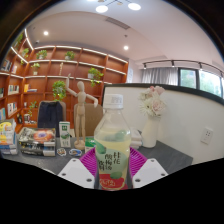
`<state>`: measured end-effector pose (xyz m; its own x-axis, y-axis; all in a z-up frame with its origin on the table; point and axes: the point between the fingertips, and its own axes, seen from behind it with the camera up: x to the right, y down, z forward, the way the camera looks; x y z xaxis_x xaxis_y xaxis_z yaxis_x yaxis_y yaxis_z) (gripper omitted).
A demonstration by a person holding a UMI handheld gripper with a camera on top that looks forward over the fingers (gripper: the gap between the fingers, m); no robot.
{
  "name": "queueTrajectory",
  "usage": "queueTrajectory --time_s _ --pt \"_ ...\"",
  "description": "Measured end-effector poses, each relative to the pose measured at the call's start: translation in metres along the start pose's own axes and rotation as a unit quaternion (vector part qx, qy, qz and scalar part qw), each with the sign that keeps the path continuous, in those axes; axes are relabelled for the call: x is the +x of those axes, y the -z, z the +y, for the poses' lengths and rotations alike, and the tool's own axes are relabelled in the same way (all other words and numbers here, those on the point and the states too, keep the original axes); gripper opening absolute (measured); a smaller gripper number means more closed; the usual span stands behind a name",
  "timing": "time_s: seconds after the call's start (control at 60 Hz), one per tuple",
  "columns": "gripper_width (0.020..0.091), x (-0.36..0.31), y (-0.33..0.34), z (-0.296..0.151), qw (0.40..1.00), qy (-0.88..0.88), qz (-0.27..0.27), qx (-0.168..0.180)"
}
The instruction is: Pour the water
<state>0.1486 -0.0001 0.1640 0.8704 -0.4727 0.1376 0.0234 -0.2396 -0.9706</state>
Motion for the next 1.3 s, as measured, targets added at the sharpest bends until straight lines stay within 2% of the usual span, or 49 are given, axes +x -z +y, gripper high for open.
queueTrajectory --time_s 0.183,0.3,0.333,0.517,0.7,0.783,0.833,0.9,1.05,1.3 --pt "0.0377 0.006 -0.021 0.051 1.0 0.013 -0.012 -0.019" --pt "0.0378 0.007 -0.028 0.068 1.0 0.005 -0.016 -0.012" --pt "0.0378 0.008 -0.027 0.065 1.0 -0.005 -0.017 0.003" --pt "0.0377 0.011 -0.028 0.068 0.999 -0.032 -0.029 0.002" --pt "0.0533 0.017 -0.026 0.075 0.999 -0.036 -0.019 -0.019" --pt "0.0745 0.009 -0.023 0.084 0.998 -0.018 -0.034 -0.044" --pt "0.0786 0.005 -0.017 0.081 0.998 -0.011 -0.047 -0.037" --pt "0.0792 0.005 -0.004 0.078 0.998 0.003 -0.055 -0.028" --pt "0.079 0.011 0.04 0.084 0.997 0.031 -0.053 -0.04" --pt "0.0789 0.013 0.126 0.071 0.994 -0.005 -0.104 -0.025"
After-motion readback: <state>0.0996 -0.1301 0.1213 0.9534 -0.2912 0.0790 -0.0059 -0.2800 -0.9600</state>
